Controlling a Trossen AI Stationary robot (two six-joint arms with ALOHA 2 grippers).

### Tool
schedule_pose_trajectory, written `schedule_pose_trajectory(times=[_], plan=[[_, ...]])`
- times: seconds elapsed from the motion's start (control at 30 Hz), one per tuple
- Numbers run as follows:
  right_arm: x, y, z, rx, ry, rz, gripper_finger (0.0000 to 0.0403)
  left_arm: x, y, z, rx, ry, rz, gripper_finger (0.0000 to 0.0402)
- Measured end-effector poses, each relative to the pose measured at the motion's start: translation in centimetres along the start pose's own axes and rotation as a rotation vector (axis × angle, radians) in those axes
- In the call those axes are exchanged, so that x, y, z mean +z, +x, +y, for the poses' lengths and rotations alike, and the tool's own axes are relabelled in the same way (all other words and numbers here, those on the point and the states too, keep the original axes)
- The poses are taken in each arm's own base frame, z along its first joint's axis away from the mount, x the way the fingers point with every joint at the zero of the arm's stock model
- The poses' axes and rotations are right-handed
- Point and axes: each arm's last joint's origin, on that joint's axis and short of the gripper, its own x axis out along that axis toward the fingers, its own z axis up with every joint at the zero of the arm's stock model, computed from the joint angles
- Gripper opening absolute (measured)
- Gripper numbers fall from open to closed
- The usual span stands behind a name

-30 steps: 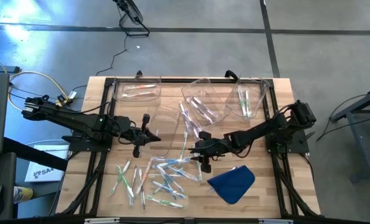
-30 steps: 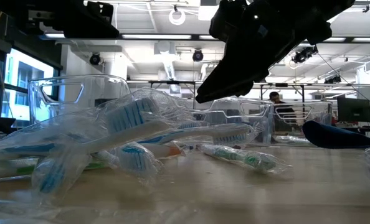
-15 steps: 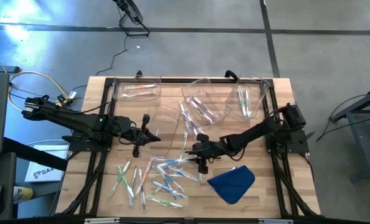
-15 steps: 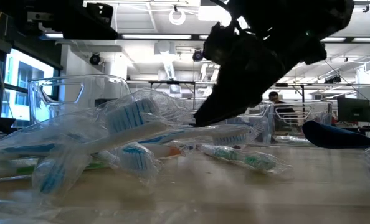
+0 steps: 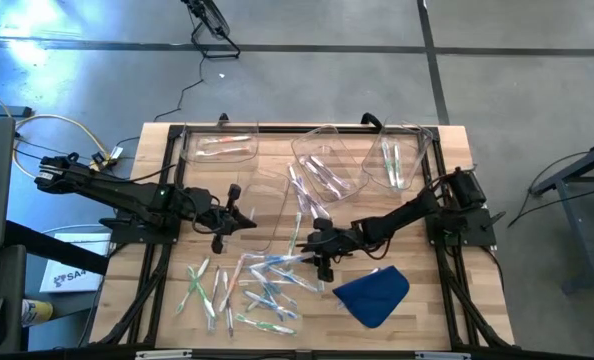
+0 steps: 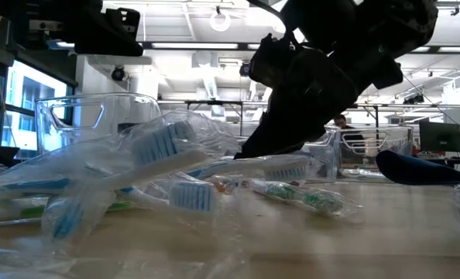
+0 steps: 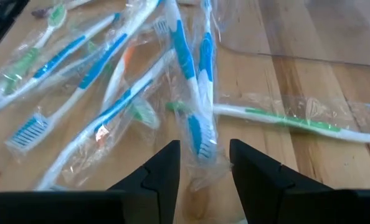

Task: Pick & Place Toothbrushes
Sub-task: Put the blue toothbrush into the bottom transparent bin

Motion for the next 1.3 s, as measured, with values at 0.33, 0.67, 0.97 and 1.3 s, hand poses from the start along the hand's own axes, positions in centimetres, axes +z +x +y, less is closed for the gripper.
schedule_pose_trajectory(times=[0.33, 0.67, 0.97, 1.3], plan=[[-0.68, 0.74, -0.43, -0.02, 0.003, 0.015, 0.0133, 0.0, 0.0, 0.0, 0.0, 0.0, 0.0, 0.0], [0.27, 0.93, -0.39, -0.013, -0.032, -0.099, 0.0087, -0.04, 0.0, -0.01, -0.002, 0.0, 0.004, 0.0], [0.19, 0.93, -0.33, 0.01, -0.04, -0.086, 0.0036, -0.04, 0.0, -0.01, -0.002, 0.0, 0.004, 0.0], [0.18, 0.93, -0.26, 0.035, -0.042, -0.08, 0.0013, -0.04, 0.0, -0.01, -0.002, 0.0, 0.004, 0.0]])
